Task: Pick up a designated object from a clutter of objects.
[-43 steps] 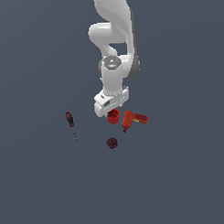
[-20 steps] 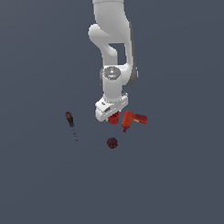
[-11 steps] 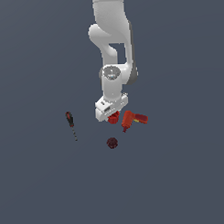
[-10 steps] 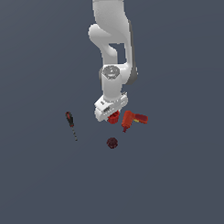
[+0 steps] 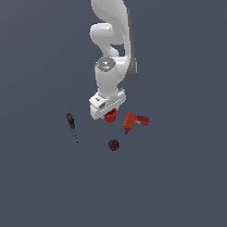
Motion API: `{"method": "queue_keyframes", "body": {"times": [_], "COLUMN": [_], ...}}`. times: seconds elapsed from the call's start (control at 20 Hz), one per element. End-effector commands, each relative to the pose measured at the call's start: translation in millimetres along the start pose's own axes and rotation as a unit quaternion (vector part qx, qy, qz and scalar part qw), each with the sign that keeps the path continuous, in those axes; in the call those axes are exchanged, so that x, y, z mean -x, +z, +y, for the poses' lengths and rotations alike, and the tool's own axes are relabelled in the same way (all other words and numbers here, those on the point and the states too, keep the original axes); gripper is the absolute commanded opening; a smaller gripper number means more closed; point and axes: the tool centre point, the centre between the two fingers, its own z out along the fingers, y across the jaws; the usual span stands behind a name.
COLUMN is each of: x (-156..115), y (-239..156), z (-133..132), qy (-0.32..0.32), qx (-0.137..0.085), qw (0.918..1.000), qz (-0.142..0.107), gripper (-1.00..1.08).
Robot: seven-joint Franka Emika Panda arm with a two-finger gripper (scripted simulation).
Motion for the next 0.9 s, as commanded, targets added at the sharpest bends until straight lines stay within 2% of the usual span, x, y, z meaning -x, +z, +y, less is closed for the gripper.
{"method": "queue_keyframes", "body": {"times": [0.0,0.85], "x": [3.6,38.1], "y": [-17.0,-162.4], "z": [9.1,88.6], "qy": [0.0,0.0], "qx": [0.0,-0.001], "qw": [1.0,1.0], "qz": [0.001,0.001], "gripper": [-1.0,-1.0]}}
